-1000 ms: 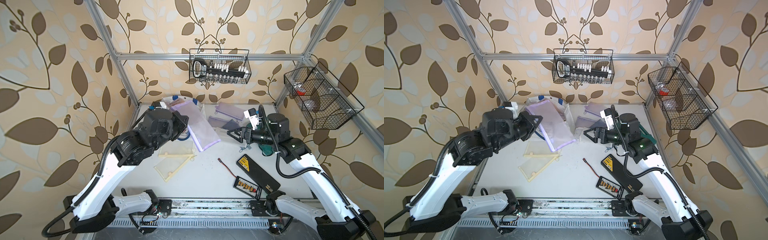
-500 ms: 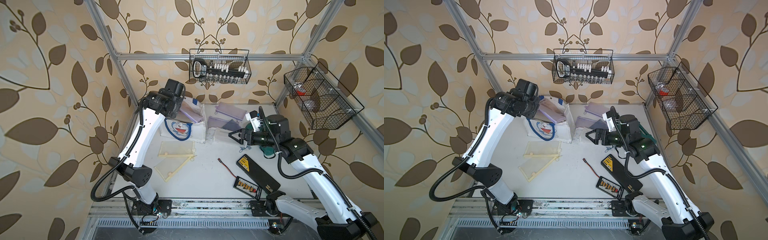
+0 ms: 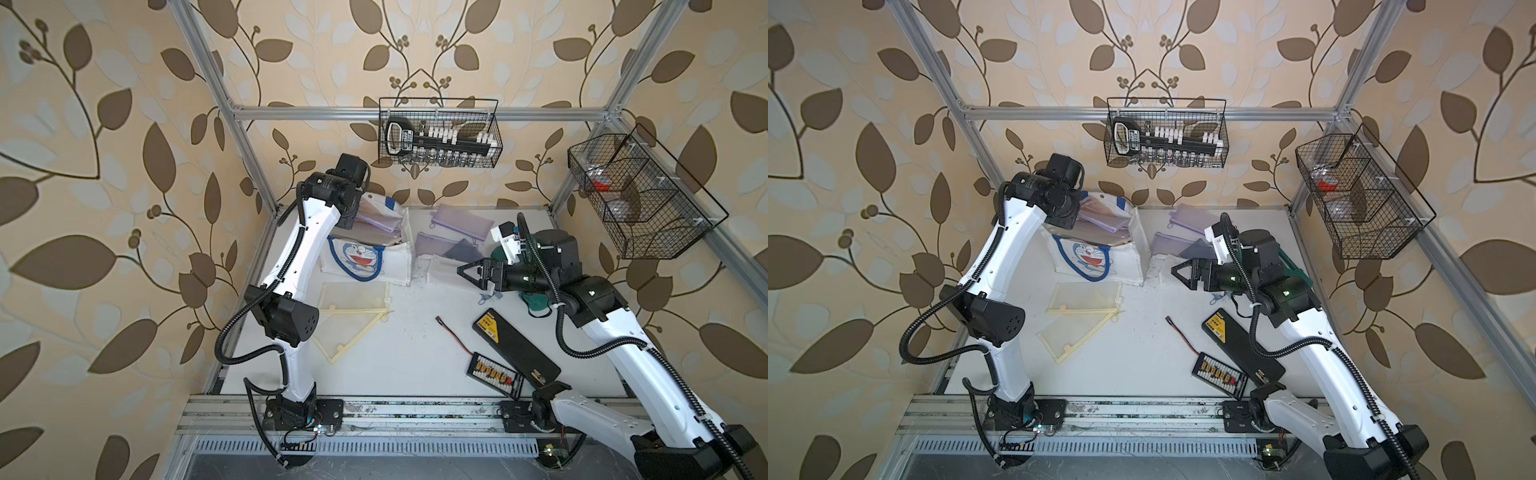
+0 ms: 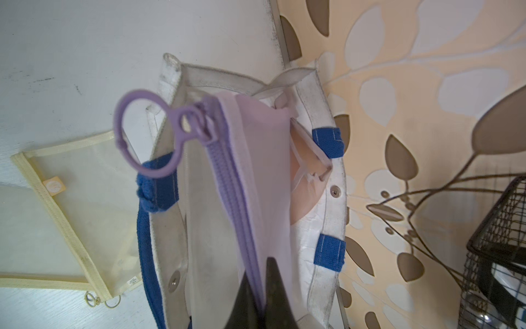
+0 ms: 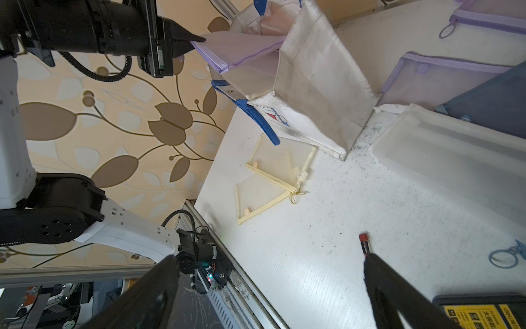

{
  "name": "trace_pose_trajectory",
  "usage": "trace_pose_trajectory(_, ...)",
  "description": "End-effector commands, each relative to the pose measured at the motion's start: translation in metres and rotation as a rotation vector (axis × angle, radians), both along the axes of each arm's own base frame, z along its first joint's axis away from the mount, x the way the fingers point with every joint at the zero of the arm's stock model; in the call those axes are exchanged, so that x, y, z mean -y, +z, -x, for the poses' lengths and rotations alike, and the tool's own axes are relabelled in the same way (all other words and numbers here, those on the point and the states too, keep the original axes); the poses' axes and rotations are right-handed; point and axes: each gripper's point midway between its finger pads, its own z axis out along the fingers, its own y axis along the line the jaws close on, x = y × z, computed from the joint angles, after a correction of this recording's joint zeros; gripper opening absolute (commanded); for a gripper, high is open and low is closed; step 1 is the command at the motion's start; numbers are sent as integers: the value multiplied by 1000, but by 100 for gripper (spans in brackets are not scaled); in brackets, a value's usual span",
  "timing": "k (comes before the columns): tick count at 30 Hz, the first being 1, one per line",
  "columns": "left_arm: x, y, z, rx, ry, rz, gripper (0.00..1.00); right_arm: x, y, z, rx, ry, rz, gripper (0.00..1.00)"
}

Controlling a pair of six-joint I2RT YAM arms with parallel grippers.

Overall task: Put the pencil pouch into the canvas bag
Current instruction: Place the pencil pouch in the canvas bag.

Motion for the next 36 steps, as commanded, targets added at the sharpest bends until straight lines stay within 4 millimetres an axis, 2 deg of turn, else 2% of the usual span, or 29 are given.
trace_pose_trajectory(1, -17, -3, 12, -40, 58, -24, 0, -2, 10, 0, 30, 23, -4, 99)
trace_pose_trajectory(5, -25, -14, 15, -69, 67, -29, 0, -2, 13, -1, 39, 23, -4, 100)
trace_pose_trajectory(9, -23, -27, 11, -98, 63, -22, 0, -2, 9, -1, 36, 23, -2, 100)
trace_pose_trajectory(16, -18, -42, -7, -124, 62, -33, 2, -2, 11, -1, 39, 21, -6, 100)
trace_pose_trajectory(21, -6, -54, -15, -163, 14, -6, 19, 0, 11, 1, 47, 16, -3, 100)
trace_pose_trajectory(24, -4, -49, -12, -150, -12, 3, 29, 0, 12, 1, 49, 15, -2, 100)
trace_pose_trajectory(26, -6, -38, -9, -116, -33, -8, 43, 0, 14, 1, 55, 16, -3, 100)
trace_pose_trajectory(31, -8, 1, 0, -4, -146, -45, 69, -1, 15, -1, 54, 20, -5, 100)
trace_pose_trajectory(34, 5, 24, 11, 70, -315, -49, 82, -2, 12, -2, 48, 24, -6, 100)
trace_pose_trajectory(36, 16, 29, 26, 94, -442, -47, 93, -2, 6, -1, 28, 23, 1, 99)
